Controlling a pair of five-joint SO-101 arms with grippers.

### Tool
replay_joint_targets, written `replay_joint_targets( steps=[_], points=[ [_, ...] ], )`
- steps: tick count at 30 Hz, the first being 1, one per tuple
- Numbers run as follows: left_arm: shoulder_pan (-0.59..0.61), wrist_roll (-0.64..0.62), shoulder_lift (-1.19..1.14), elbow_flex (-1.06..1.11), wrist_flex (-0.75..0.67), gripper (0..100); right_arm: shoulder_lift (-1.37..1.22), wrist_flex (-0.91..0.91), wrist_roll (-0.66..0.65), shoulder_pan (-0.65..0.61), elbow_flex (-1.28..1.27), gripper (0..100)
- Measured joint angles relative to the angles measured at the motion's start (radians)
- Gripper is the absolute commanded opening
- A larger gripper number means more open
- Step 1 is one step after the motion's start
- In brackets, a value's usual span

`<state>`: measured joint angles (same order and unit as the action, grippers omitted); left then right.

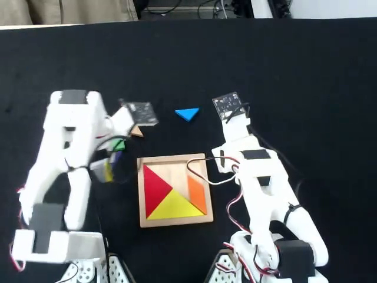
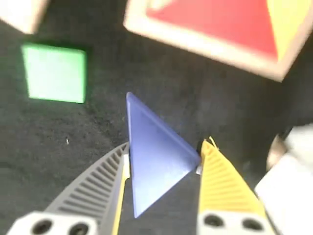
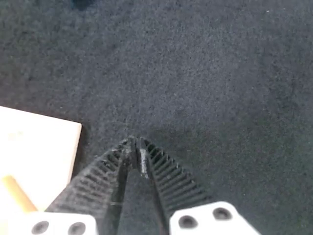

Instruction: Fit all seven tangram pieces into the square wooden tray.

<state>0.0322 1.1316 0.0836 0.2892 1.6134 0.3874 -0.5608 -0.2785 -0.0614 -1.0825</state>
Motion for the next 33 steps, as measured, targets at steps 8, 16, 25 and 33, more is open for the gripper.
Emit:
replay_joint_targets(
  steps=[8, 16, 25, 33],
  points=[
    [-0.321, -0.727, 0.133, 0.000, -0.051, 8, 0.000, 0.000, 0.000, 0.000, 0.000, 1.2],
    [-0.440, -1.422, 0.137, 0.028, -0.298, 9, 0.000, 0.000, 0.002, 0.118, 0.000, 1.2],
    [-0.586, -1.646, 0.137, 0.172, -0.466, 8, 0.000, 0.000, 0.095, 0.238, 0.021, 1.2],
    [-0.654, -1.657, 0.133, 0.186, -0.525, 8, 0.000, 0.017, 0.100, 0.245, 0.021, 1.2]
  ],
)
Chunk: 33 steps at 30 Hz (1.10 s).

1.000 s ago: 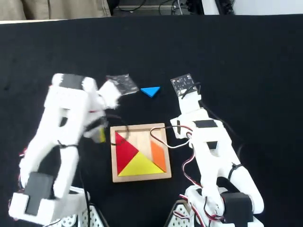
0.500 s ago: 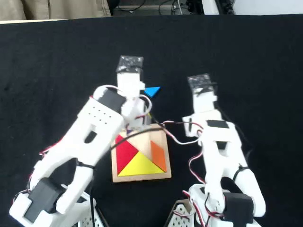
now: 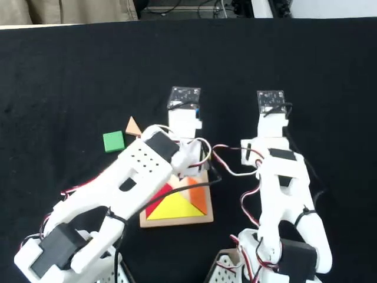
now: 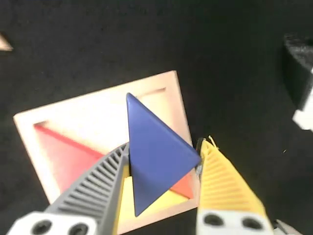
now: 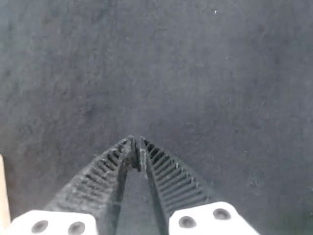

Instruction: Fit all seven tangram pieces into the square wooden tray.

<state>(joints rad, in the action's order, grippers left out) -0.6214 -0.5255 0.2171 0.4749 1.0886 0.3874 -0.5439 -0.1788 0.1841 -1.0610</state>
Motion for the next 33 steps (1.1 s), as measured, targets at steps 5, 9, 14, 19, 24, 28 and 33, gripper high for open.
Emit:
replay_joint_targets(
  steps=[5, 9, 14, 19, 24, 28, 33],
  points=[
    [-0.006, -0.072, 0.000, 0.003, -0.026, 8, 0.000, 0.002, 0.000, 0.043, 0.003, 1.2],
    [-0.031, -0.293, 0.000, 0.061, -0.051, 8, 0.000, 0.002, 0.000, 0.068, 0.003, 1.2],
    [-0.037, -0.609, -0.002, 0.167, -0.239, 8, 0.000, 0.002, 0.000, 0.066, 0.003, 1.2],
    [-0.029, -0.772, -0.002, 0.241, -0.393, 8, 0.000, 0.023, 0.000, 0.068, 0.003, 1.2],
    [0.000, -0.802, -0.002, 0.253, -0.416, 9, 0.000, 0.029, 0.000, 0.068, 0.003, 1.2],
    [0.003, -0.795, -0.003, 0.269, -0.416, 9, 0.000, 0.029, 0.000, 0.068, 0.003, 1.2],
    [0.003, -0.767, -0.003, 0.301, -0.416, 9, 0.000, 0.029, 0.000, 0.068, 0.003, 1.2]
  ],
)
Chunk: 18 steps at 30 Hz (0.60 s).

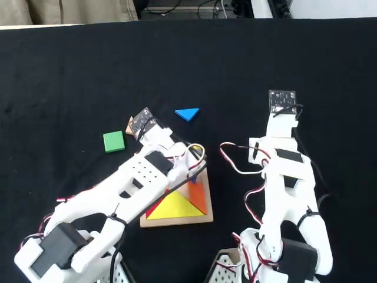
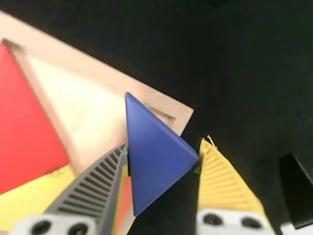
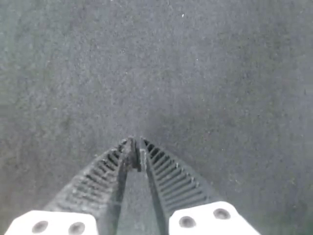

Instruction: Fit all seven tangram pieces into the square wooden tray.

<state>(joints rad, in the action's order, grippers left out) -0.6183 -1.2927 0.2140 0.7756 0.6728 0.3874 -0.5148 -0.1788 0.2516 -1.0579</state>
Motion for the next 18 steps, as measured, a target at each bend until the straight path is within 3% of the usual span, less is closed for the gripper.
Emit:
replay_joint_targets(
  steps=[13, 18],
  points=[
    [0.000, 0.003, 0.000, 0.011, 0.000, 9, 0.000, 0.000, 0.000, -0.021, 0.000, 1.2],
    [0.000, 0.003, 0.000, 0.011, 0.000, 26, 0.000, 0.000, 0.000, -0.021, 0.000, 1.2]
  ],
)
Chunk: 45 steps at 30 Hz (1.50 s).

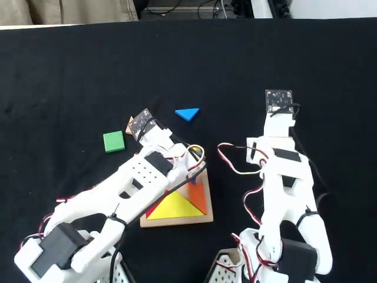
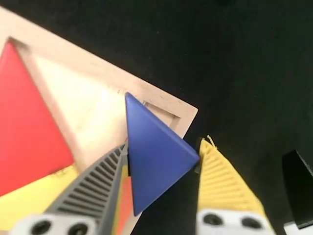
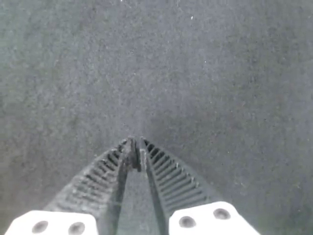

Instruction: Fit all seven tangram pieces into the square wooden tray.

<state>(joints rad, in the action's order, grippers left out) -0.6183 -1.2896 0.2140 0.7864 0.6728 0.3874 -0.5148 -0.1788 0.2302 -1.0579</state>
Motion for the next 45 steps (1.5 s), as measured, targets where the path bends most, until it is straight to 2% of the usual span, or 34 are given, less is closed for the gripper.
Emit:
replay_joint_targets(
  steps=[2, 4, 12, 20, 25, 27, 31, 33, 35, 38, 41, 45],
  points=[
    [0.000, 0.000, 0.000, 0.000, 0.000, 35, 0.000, 0.000, 0.000, 0.000, 0.000, 1.2],
    [-0.005, 0.000, 0.000, 0.000, 0.000, 38, 0.000, 0.000, 0.000, 0.000, 0.000, 1.2],
    [-0.058, 0.000, 0.000, 0.000, 0.000, 28, 0.000, 0.000, 0.000, 0.000, 0.000, 1.2],
    [-0.041, 0.003, 0.000, -0.006, 0.000, 27, 0.000, 0.000, 0.000, 0.000, 0.000, 1.1],
    [0.104, 0.005, 0.054, -0.074, 0.109, 27, 0.000, 0.000, 0.000, 0.000, 0.000, 1.1],
    [0.161, 0.029, 0.106, -0.103, 0.193, 22, 0.000, 0.000, 0.000, -0.012, 0.000, 1.1],
    [0.258, 0.176, 0.230, -0.152, 0.365, 1, 0.000, -0.029, 0.000, -0.087, 0.000, 1.1],
    [0.342, 0.252, 0.292, -0.161, 0.430, 7, 0.000, -0.074, -0.005, -0.158, 0.000, 1.1],
    [0.440, 0.336, 0.341, -0.161, 0.473, 3, 0.000, -0.120, -0.044, -0.235, 0.000, 1.1],
    [0.618, 0.480, 0.376, -0.158, 0.479, 4, 0.000, -0.167, -0.109, -0.348, 0.000, 1.1],
    [0.792, 0.617, 0.384, -0.106, 0.433, 4, 0.000, -0.178, -0.109, -0.413, 0.000, 1.1],
    [0.980, 0.671, 0.385, 0.040, 0.285, 4, 0.000, -0.183, -0.104, -0.422, 0.000, 1.1]
  ],
)
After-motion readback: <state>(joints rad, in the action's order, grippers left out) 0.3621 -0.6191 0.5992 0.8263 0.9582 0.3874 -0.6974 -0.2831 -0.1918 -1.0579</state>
